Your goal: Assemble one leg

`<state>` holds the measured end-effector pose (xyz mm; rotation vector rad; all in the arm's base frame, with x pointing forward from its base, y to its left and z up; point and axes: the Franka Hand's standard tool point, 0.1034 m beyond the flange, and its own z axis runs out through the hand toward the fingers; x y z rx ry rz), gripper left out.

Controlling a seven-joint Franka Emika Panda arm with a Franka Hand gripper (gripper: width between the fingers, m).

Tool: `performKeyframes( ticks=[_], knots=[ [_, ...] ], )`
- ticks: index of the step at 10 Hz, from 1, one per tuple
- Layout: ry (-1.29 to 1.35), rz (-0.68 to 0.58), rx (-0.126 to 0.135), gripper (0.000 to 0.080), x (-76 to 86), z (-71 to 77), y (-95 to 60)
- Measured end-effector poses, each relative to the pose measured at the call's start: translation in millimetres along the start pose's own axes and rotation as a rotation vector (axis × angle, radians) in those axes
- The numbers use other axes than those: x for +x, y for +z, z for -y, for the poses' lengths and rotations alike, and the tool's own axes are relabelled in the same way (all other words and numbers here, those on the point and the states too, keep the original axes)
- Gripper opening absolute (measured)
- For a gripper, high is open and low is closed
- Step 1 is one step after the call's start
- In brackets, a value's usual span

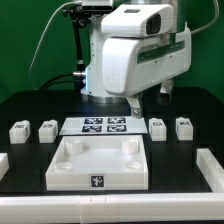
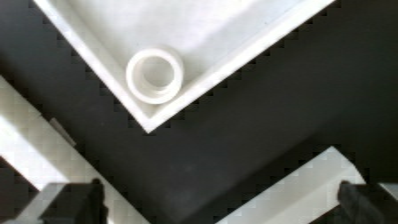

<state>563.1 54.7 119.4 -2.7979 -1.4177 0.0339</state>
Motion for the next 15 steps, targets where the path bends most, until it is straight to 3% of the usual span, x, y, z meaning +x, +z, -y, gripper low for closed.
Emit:
performKeyframes(
  ticks=[1, 2, 5, 7, 9, 12, 14, 15],
  knots=[
    [-0.015, -0.007, -0.006, 0.065, -4.4, -0.6, 1.7],
    [-0.072, -0.021, -0.02, 0.065, -21.1, 11.5, 13.9],
    [-0.455, -0.026, -0.02, 0.065, -100.6, 34.6, 58.1],
    [-0.629, -0.035, -0.021, 0.065, -124.5, 34.9, 83.9],
    [-0.614, -0.041, 0.005, 0.065, -129.8, 41.2, 109.1],
    [-0.606, -0.044, 0.004, 0.065, -132.7, 40.5, 113.5],
    [-0.606, -0.043, 0.005, 0.0419, -133.0, 40.7, 113.9],
    [-0.606, -0.043, 0.005, 0.0419, -133.2, 40.8, 114.0]
  ],
)
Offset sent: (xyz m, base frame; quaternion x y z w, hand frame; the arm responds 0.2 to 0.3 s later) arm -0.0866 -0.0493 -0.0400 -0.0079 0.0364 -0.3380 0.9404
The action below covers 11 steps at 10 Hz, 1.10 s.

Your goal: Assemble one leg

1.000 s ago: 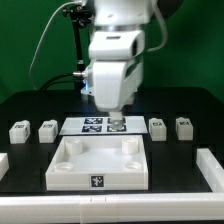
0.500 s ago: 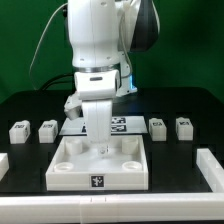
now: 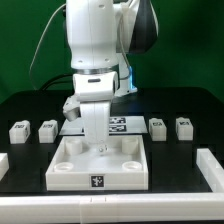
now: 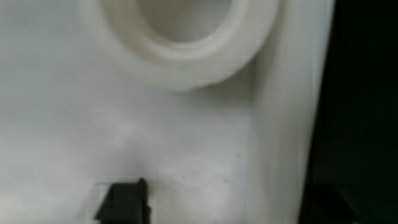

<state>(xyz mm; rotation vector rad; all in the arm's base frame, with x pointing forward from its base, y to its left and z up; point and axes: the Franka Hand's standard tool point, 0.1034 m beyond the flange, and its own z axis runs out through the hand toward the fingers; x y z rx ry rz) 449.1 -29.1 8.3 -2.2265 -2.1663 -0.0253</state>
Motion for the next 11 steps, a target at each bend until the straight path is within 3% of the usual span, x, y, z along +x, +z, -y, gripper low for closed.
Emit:
performKeyframes(
  ticks=[2, 4, 9, 11],
  knots=[
    [0.0, 0.0, 0.001, 0.0092, -0.1, 0.4, 0.3],
    [0.001, 0.0, 0.001, 0.0055, -0.2, 0.2, 0.1],
    [0.001, 0.0, 0.0, 0.0055, 0.5, -0.1, 0.1],
    [-0.018, -0.015, -0.012, 0.0056, 20.7, -10.4, 0.8]
  ],
)
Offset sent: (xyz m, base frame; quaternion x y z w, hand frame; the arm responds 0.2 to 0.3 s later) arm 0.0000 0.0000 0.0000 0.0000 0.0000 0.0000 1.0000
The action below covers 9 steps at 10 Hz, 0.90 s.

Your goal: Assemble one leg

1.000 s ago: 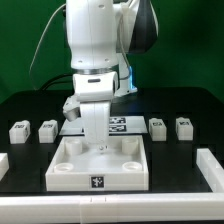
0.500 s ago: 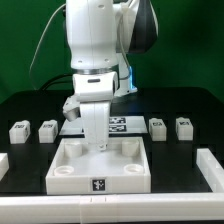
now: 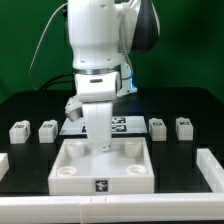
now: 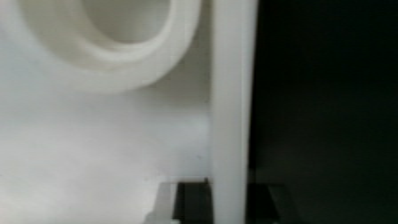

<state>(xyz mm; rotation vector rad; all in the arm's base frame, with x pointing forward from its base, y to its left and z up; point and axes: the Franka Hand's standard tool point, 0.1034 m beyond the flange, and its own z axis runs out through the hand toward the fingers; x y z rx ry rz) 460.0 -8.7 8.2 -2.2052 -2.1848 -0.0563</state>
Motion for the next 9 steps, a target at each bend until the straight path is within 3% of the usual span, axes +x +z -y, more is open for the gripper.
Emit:
performKeyframes(
  ticks=[4, 6, 9],
  knots=[
    [-0.001, -0.042, -0.029, 0.0057, 63.7, -29.6, -1.4],
    [0.011, -0.051, -0.023, 0.0057, 73.7, -42.8, 3.9],
    [-0.019, -0.052, -0.002, 0.0057, 73.2, -42.7, 4.6]
  ],
)
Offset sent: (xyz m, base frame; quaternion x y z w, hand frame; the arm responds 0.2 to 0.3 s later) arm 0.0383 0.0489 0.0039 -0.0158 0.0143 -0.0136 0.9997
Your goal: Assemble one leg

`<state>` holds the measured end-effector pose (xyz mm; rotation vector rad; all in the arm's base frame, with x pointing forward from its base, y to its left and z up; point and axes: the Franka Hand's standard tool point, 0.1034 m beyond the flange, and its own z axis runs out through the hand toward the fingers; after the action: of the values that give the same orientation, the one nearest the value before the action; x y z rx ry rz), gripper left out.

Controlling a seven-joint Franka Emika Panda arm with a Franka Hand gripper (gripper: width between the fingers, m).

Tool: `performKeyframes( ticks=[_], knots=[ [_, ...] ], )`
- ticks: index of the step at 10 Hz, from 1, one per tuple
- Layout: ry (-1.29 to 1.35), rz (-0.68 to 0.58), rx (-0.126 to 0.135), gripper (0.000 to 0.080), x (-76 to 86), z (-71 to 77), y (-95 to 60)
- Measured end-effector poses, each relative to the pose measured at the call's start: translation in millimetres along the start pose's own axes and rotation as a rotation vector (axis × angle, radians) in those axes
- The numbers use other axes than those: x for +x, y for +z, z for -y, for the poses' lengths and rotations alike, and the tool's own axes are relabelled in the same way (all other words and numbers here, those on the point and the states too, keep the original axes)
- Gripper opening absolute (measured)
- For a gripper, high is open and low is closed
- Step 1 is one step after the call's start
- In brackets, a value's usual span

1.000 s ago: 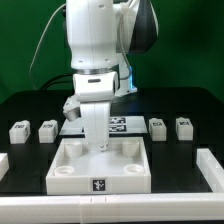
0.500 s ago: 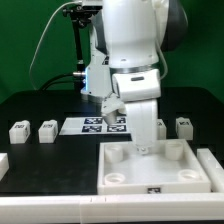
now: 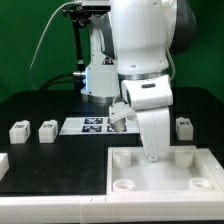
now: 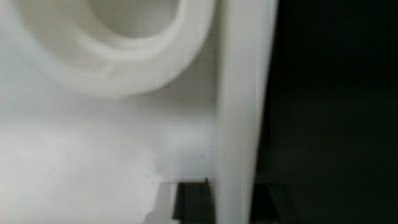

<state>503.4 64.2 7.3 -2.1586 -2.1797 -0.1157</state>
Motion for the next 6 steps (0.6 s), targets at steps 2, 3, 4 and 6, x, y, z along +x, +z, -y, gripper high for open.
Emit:
performKeyframes(
  ticks=[2, 3, 4, 6],
  knots=[
    [0.005, 0.0, 0.0, 0.0066, -0.5, 0.3, 0.2],
    [0.005, 0.0, 0.0, 0.0257, -0.7, 0.3, 0.3],
    [0.005, 0.0, 0.0, 0.0257, -0.8, 0.3, 0.3],
    [0.006, 0.0, 0.0, 0.0433, -1.1, 0.4, 0.3]
  ],
)
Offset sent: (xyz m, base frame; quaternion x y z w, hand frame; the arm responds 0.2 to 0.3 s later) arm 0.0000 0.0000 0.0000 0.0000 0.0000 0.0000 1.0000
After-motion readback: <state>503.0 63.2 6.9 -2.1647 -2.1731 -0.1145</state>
